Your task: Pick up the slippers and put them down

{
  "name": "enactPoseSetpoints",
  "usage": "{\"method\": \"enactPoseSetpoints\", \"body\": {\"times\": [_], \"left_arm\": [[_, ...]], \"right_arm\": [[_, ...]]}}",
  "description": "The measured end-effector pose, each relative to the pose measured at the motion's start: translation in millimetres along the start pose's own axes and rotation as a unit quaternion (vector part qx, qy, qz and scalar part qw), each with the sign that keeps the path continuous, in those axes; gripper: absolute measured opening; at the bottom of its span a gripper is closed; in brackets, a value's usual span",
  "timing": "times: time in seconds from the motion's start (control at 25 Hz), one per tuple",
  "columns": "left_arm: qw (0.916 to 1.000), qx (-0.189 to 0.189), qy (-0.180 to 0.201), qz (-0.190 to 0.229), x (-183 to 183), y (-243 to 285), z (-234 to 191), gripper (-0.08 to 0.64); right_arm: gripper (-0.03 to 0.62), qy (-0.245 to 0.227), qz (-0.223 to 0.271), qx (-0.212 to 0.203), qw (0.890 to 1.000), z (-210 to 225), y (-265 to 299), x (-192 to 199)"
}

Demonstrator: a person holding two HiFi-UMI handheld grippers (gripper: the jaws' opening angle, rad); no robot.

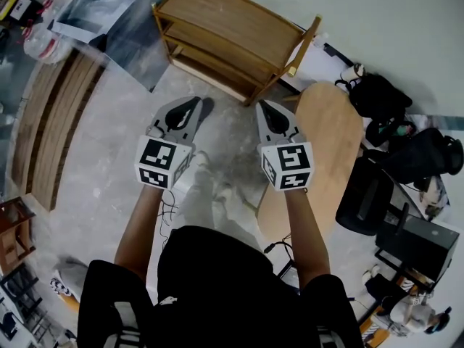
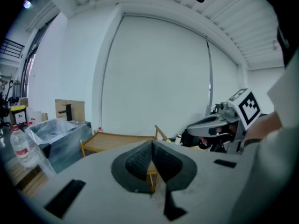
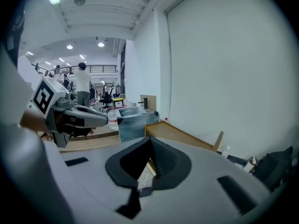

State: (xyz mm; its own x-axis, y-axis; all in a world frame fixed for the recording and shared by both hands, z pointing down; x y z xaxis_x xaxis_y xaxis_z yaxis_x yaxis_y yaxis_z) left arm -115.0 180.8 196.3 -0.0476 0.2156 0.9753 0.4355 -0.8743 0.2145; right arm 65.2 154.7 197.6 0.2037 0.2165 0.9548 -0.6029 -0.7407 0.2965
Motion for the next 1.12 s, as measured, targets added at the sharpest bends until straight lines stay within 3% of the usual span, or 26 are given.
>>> {"method": "enactPoseSetpoints", "body": {"times": [0.6, 1.12], "left_arm": [[0.9968, -0.009, 0.028, 0.074, -85, -78, 63, 0.006], [0.9906, -0.008, 0.055, 0.125, -130, -121, 115, 0.006]], "right_arm": [[0.000, -0.042, 0.100, 0.001, 0.994, -32, -94, -82], [0.000, -0.071, 0.154, -0.003, 0.985, -60, -157, -115]]}}
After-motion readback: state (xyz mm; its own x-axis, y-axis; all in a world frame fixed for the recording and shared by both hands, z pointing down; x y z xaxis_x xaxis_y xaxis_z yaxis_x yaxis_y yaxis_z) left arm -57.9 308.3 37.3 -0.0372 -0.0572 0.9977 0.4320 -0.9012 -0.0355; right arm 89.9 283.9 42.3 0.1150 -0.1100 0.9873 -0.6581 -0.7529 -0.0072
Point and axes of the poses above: the fingertips, and each gripper's own axes: y forward along the fingers, z to its right, x out of its underside, the point moved 5 cm from there along -y, backward along the fingers, and after that the axes turned 6 degrees about z, right-handed, at the moved point
